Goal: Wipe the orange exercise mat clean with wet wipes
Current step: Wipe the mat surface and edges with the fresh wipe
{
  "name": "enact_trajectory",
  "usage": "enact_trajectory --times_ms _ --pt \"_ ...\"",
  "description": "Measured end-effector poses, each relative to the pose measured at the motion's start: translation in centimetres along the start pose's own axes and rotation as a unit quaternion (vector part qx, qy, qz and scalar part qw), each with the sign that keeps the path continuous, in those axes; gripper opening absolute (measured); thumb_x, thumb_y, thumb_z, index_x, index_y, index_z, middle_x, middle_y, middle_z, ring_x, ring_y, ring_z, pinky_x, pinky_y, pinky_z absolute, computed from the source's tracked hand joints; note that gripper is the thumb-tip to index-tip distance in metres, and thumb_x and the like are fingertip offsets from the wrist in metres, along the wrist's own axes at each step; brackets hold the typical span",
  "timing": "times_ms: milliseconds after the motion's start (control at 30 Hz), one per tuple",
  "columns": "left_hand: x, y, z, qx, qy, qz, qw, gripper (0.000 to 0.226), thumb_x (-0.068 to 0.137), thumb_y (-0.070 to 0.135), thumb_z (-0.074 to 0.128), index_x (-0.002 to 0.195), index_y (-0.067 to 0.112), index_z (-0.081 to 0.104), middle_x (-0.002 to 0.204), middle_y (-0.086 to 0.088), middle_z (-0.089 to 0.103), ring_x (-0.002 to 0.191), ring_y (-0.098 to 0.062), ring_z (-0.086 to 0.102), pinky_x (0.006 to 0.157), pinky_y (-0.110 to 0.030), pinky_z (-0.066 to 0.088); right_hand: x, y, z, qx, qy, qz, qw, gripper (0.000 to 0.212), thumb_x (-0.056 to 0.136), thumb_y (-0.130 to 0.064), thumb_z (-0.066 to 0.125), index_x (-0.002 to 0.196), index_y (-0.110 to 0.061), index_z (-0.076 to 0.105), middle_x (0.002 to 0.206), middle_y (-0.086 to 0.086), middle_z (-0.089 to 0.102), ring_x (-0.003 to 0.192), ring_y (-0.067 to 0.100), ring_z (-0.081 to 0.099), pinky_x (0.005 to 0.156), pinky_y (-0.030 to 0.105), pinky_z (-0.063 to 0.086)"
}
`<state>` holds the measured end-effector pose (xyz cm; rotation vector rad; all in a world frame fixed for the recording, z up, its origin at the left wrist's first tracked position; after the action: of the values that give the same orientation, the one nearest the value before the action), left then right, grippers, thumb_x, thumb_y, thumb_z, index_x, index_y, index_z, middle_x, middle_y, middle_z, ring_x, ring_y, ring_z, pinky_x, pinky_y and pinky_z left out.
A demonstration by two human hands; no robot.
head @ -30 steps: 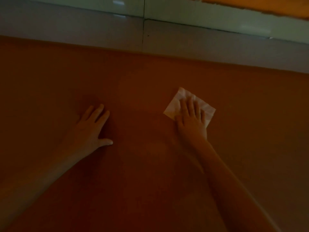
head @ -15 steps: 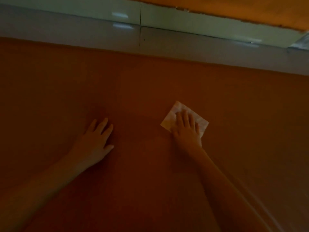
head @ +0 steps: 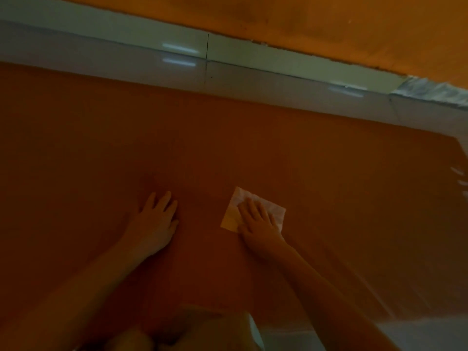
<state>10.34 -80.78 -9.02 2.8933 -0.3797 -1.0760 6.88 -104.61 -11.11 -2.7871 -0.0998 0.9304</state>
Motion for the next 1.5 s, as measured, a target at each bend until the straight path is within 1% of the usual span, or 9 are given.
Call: enact_trajectory --times_ms 567,700,833,900,967,1067,1233,1367,1500 --pt "-4.2 3.4 1.8 -0.058 -0.016 0.043 0.997 0.073 0.093 0.068 0.024 0.154 0.033 0.006 0.162 0.005 -0.004 0.148 -0.026 -0.002 0.118 -0.056 0.005 -8.4 3.2 -0.4 0.084 -0.089 0.020 0.992 0.067 0.102 -0.038 0.040 0.153 -0.027 -0.003 0.161 -0.001 -0.009 0.148 0.024 -0.009 0.117 0.048 0.004" --pt "-4.6 3.8 0.8 -0.047 -0.006 0.029 0.998 0.070 0.094 0.066 0.026 0.154 0.034 0.009 0.162 0.006 -0.001 0.148 -0.025 0.000 0.118 -0.056 0.007 -9.3 4.7 -0.5 0.053 -0.048 0.036 0.997 0.064 0.103 -0.041 0.032 0.153 -0.025 -0.005 0.161 0.003 -0.012 0.147 0.027 -0.011 0.117 0.049 0.001" --pt "-4.6 4.5 0.7 -0.048 -0.014 0.010 0.999 0.066 0.096 0.061 0.030 0.153 0.031 0.015 0.161 0.005 0.001 0.148 -0.027 0.002 0.117 -0.058 0.012 -11.9 3.7 0.4 -0.012 -0.077 -0.054 0.995 0.083 0.082 -0.069 0.016 0.148 -0.028 -0.015 0.153 -0.009 -0.021 0.141 0.018 -0.024 0.115 0.048 -0.007" --pt "-4.0 4.7 0.9 -0.058 -0.023 -0.008 0.998 0.063 0.096 0.060 0.032 0.150 0.028 0.021 0.160 0.001 0.006 0.147 -0.029 0.007 0.115 -0.059 0.016 -13.6 3.9 0.8 -0.018 -0.089 -0.080 0.993 0.070 0.094 -0.060 0.024 0.136 -0.030 -0.023 0.144 -0.013 -0.026 0.134 0.012 -0.029 0.114 0.044 -0.012" --pt "-3.3 5.4 1.0 -0.044 -0.004 -0.025 0.999 0.062 0.096 0.060 0.033 0.145 0.024 0.028 0.156 -0.005 0.015 0.143 -0.034 0.017 0.113 -0.057 0.022 -14.3 5.5 1.1 -0.009 -0.092 -0.067 0.994 0.065 0.100 -0.053 0.027 0.132 -0.031 -0.024 0.141 -0.011 -0.028 0.136 0.012 -0.027 0.115 0.043 -0.012" --pt "-2.8 7.0 0.9 -0.018 0.046 -0.051 0.997 0.058 0.099 0.055 0.031 0.140 0.014 0.034 0.150 -0.013 0.025 0.140 -0.035 0.024 0.113 -0.056 0.023 -13.0 9.0 1.1 -0.004 -0.056 -0.003 0.998 0.081 0.078 -0.079 0.003 0.137 -0.031 -0.024 0.146 -0.006 -0.028 0.144 0.022 -0.020 0.116 0.046 -0.008" --pt "-1.5 9.8 1.4 -0.042 0.099 -0.029 0.994 0.062 0.102 0.048 0.026 0.148 0.008 0.025 0.159 -0.011 0.011 0.147 -0.029 0.007 0.118 -0.053 0.011 -12.0 7.2 1.3 0.021 -0.026 0.002 0.999 0.060 0.104 -0.043 0.021 0.151 -0.027 -0.013 0.156 -0.003 -0.021 0.143 0.022 -0.022 0.115 0.046 -0.010" --pt "-1.4 10.5 2.1 -0.066 0.124 0.007 0.990 0.057 0.103 0.042 0.024 0.153 0.017 0.016 0.162 -0.001 0.003 0.148 -0.024 0.000 0.118 -0.049 0.006 -14.6 5.9 3.1 0.041 -0.077 -0.070 0.994 0.061 0.103 -0.047 0.026 0.139 -0.032 -0.021 0.143 -0.013 -0.026 0.134 0.011 -0.027 0.114 0.043 -0.014" --pt "-1.2 11.8 1.5 -0.049 0.131 0.078 0.987 0.048 0.104 0.034 0.027 0.151 0.022 0.027 0.160 0.003 0.016 0.148 -0.021 0.009 0.118 -0.047 0.012 -15.9 11.1 2.9 0.062 -0.052 0.025 0.996 0.064 0.100 -0.052 0.024 0.139 -0.031 -0.022 0.148 -0.011 -0.024 0.143 0.017 -0.020 0.115 0.042 -0.010"
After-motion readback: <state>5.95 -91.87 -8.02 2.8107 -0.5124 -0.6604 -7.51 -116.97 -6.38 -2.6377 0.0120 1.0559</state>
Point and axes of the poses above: each hand's wrist, its own x-axis towards the middle knuckle, its own z-axis out of the palm, y = z × x, the point moved 6 cm from there along x, towards the middle knuckle
